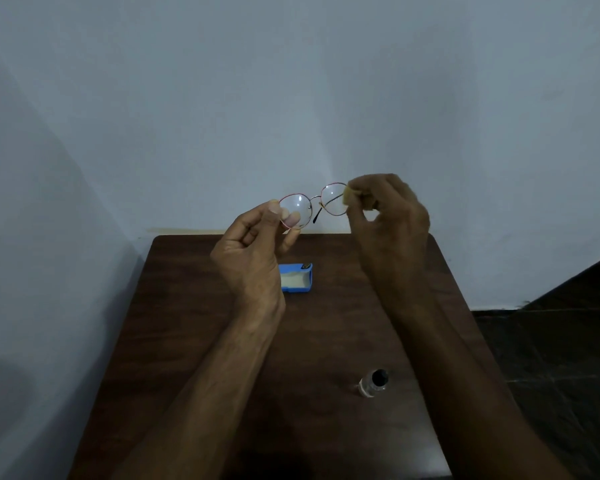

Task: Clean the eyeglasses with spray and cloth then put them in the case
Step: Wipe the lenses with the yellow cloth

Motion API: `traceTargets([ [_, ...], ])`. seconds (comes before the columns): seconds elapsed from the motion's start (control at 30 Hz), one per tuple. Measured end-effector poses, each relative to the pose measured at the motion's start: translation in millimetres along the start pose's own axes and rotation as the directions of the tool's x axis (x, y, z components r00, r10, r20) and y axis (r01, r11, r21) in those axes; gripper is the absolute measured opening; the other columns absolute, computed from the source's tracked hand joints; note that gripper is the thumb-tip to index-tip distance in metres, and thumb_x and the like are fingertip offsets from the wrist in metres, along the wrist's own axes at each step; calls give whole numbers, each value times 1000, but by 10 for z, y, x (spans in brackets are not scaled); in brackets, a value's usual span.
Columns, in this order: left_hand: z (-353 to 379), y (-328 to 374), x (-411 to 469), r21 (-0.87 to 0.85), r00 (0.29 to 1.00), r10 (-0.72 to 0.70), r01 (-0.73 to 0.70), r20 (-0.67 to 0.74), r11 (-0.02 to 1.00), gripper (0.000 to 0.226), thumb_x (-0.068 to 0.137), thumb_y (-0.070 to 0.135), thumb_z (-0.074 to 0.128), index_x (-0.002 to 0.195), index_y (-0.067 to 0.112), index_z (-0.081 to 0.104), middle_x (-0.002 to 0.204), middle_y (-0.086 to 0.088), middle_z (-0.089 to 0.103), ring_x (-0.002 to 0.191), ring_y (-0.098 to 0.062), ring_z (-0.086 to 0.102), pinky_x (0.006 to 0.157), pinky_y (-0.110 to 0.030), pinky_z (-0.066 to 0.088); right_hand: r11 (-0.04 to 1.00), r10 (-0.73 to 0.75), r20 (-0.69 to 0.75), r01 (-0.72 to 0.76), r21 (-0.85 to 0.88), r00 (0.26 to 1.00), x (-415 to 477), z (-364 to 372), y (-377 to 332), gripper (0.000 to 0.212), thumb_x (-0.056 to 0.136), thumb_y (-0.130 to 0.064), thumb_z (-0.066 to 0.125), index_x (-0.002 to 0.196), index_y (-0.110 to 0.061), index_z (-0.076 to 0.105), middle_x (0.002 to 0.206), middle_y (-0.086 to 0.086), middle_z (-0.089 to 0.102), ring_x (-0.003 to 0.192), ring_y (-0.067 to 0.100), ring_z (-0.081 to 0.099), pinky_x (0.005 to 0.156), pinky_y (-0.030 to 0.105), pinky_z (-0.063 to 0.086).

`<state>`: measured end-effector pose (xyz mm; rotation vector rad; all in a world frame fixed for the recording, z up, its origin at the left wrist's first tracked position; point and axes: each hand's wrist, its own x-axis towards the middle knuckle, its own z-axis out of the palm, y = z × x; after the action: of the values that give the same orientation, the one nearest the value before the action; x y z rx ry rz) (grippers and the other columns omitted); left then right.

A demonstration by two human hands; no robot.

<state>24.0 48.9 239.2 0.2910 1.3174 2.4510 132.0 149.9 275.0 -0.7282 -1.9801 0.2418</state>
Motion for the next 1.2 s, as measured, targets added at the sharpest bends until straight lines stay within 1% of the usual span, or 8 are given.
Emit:
traceTargets([
  [0.13,16,15,-13,25,1000,12,-12,2,1000,19,97,7,73,112,-4,76,86,-4,82,83,-22,81,72,-29,65,994,-101,68,102,-23,993,-24,39,-89,9,92,-7,68,98,-13,73,100,-2,72,87,20,64,72,37,54],
  [0.23,19,1,-19,49,999,34,-35,26,998,18,96,7,73,111,-3,76,87,-8,82,85,-27,81,73,-32,66,1000,-5,5,5,1,1000,82,29,26,7,92,-9,70,97,-13,74,99,-2,72,86,19,66,73,42,56],
  [0.37,1,-24,-20,76,996,71,-75,48,994,19,97,5,73,112,-7,75,87,-11,81,85,-28,81,75,-35,67,996,-88,81,89,-12,993,30,53,-56,9,93,-8,68,96,-14,73,99,-4,71,87,20,64,72,40,54],
  [0.77,-12,-39,-29,155,978,186,-199,97,968,20,96,7,75,111,-6,76,91,-17,81,87,-32,81,76,-43,68,998,8,16,-9,60,1000,41,63,73,8,93,-6,71,98,-11,74,99,-1,71,86,17,66,75,39,58],
  [0.87,17,-27,-35,119,987,151,-157,51,980,21,96,5,74,114,-7,75,93,-15,81,88,-31,81,76,-39,67,993,-116,49,116,-1,992,-112,59,-37,8,93,-4,69,98,-10,73,101,1,70,87,19,63,74,35,54],
  [0.97,66,2,-56,43,997,78,-79,11,996,16,97,2,72,110,-5,75,87,-9,81,85,-28,81,76,-37,67,1000,-20,-31,20,-1,999,-98,30,108,12,88,-1,69,95,-11,72,99,-1,69,86,18,64,71,37,54],
  [1.1,76,35,-56,-11,999,26,-26,-19,1000,16,98,3,71,111,-4,75,85,-4,81,84,-24,81,75,-35,67,994,-105,62,106,-14,992,-207,-14,96,11,90,-1,68,96,-10,71,101,1,68,87,21,62,72,40,54],
  [1.2,113,20,-81,-57,999,-21,19,-38,998,17,98,6,72,110,-6,75,85,-7,79,80,-23,80,72,-32,65,998,21,-52,-18,56,998,-127,-37,134,14,87,0,71,95,-10,70,100,0,67,86,17,66,72,38,57],
])
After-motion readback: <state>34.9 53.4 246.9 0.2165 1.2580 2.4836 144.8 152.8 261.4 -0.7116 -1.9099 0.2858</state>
